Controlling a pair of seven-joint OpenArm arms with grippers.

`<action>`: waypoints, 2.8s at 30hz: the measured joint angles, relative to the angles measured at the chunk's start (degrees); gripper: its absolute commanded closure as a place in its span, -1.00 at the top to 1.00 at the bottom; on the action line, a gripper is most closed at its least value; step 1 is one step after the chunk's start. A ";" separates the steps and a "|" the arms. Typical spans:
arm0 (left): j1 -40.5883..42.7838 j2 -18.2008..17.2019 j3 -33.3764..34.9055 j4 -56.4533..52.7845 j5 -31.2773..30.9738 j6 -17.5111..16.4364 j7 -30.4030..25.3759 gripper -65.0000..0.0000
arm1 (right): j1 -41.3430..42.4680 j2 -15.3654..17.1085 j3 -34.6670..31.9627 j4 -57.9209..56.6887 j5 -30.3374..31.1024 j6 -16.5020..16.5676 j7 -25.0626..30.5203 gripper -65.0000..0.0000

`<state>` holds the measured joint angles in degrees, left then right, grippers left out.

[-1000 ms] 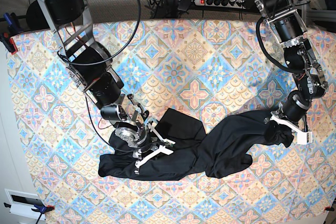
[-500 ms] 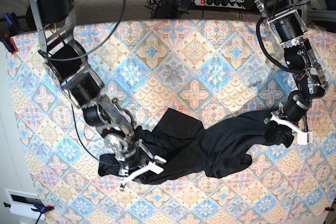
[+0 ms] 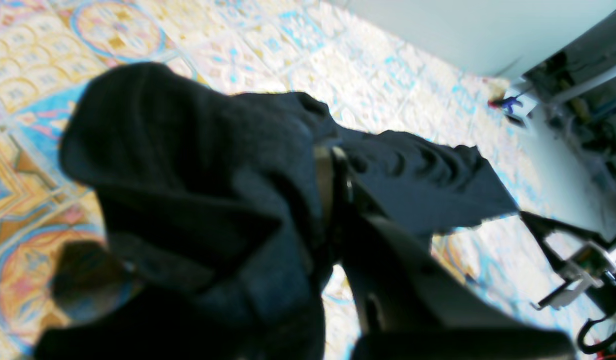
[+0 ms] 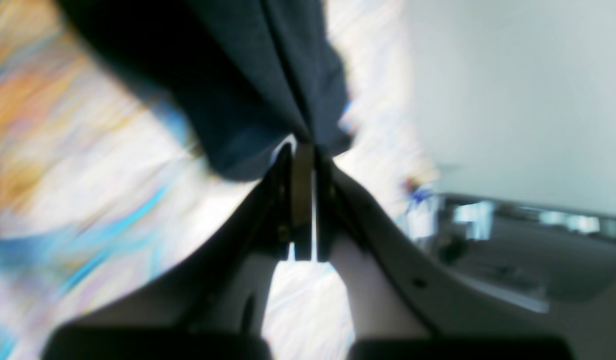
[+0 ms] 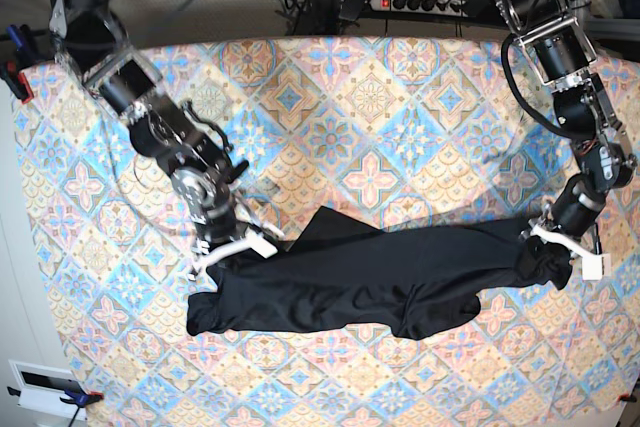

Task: Layout the t-shirt on the table in an organized manner, then fold the t-shirt properly
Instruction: 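Drag the held shirt with the right gripper away from the left gripper, then release the right gripper and lift it off the shirt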

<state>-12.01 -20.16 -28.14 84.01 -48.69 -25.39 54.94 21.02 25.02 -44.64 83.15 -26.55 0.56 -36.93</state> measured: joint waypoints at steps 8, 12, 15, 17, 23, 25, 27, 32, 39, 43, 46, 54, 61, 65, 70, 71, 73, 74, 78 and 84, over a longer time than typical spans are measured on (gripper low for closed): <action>0.15 -3.50 0.07 1.68 -2.45 0.02 2.05 -1.00 | -13.16 0.90 9.77 13.49 -1.57 -0.61 -5.64 -1.00; 0.13 -5.62 0.22 1.95 -7.10 -0.04 4.26 -1.00 | -19.63 0.92 13.57 15.61 -8.90 -0.15 -6.40 -1.00; 0.02 -6.08 0.04 1.92 -9.07 0.07 8.44 -1.00 | -23.12 0.85 16.59 16.81 -14.12 -0.96 -5.46 -1.00; -0.02 -6.03 0.04 1.92 -9.60 -0.13 11.04 -1.00 | -26.84 0.76 18.05 17.07 -15.26 -0.72 -5.62 -1.00; 0.74 -6.01 0.07 1.95 -9.38 -0.09 16.74 -1.00 | -35.30 0.55 21.46 19.80 -15.78 -0.81 -5.44 -1.00; 1.92 -6.03 0.13 1.95 -9.64 -0.13 16.96 -1.00 | -37.48 0.68 21.94 20.11 -16.35 -0.96 -5.62 -1.00; 3.13 -6.05 0.39 1.97 -8.96 -0.11 17.20 -1.00 | -39.91 0.72 21.92 20.06 -16.09 -0.70 -5.99 -1.00; 5.92 -6.05 0.48 1.97 -8.81 -0.13 17.68 -1.00 | -40.52 0.28 21.84 19.93 -15.50 -0.79 -5.81 -1.00; 7.45 -6.05 0.48 1.97 -8.92 -0.09 17.49 -1.00 | -40.33 -7.91 29.29 20.17 -5.97 -0.42 -5.79 -0.62; 7.34 -6.03 0.50 2.01 -9.20 -0.24 17.46 -1.00 | -35.89 -13.05 37.64 21.14 13.99 -0.96 -7.58 -0.51; 7.39 -6.03 0.50 2.01 -9.05 -0.20 17.31 -1.00 | -29.77 -17.59 47.08 21.24 33.70 -0.57 -9.60 -0.51; 7.39 -5.88 0.50 2.03 -8.96 -0.24 17.11 -1.00 | -22.82 -18.08 68.00 12.24 72.35 -2.14 -20.35 -0.51; 7.21 -5.88 0.50 2.03 -8.22 -0.13 17.14 -1.00 | -23.17 -18.49 70.95 0.44 89.29 -1.84 -21.20 -0.51; 6.91 -5.86 0.48 2.03 -5.57 -0.13 17.09 -1.00 | -23.93 -19.12 70.64 -4.66 92.02 -1.66 -21.88 -0.51; 6.88 -5.70 0.50 2.03 -5.03 -0.26 17.09 -1.00 | -23.58 -18.99 71.08 -6.71 97.15 -2.16 -21.62 -0.51; 6.91 -5.70 0.50 2.03 -5.27 -0.28 17.09 -1.00 | -23.61 -19.17 71.17 -6.71 97.13 -2.10 -21.27 -0.51; 6.93 -5.75 0.50 2.03 -4.92 -0.26 17.11 -1.00 | -23.56 -19.67 71.32 -6.62 96.78 -2.21 -21.16 -0.51; 6.93 -5.73 0.50 2.03 -4.87 -0.28 17.09 -1.00 | -23.56 -20.13 71.52 -6.49 96.56 -2.25 -20.79 -0.51; 6.91 -5.73 0.50 2.03 -5.03 -0.28 17.09 -1.00 | -23.52 -21.09 71.78 -6.23 95.47 -2.10 -19.96 -0.51; 6.91 -5.73 0.50 2.03 -5.05 -0.28 17.09 -1.00 | -23.34 -22.34 72.04 -5.99 94.01 -2.10 -18.91 -0.51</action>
<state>-5.10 -25.89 -27.64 86.04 -53.74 -25.67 72.03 -2.33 2.68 27.40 77.17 67.46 -1.54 -55.83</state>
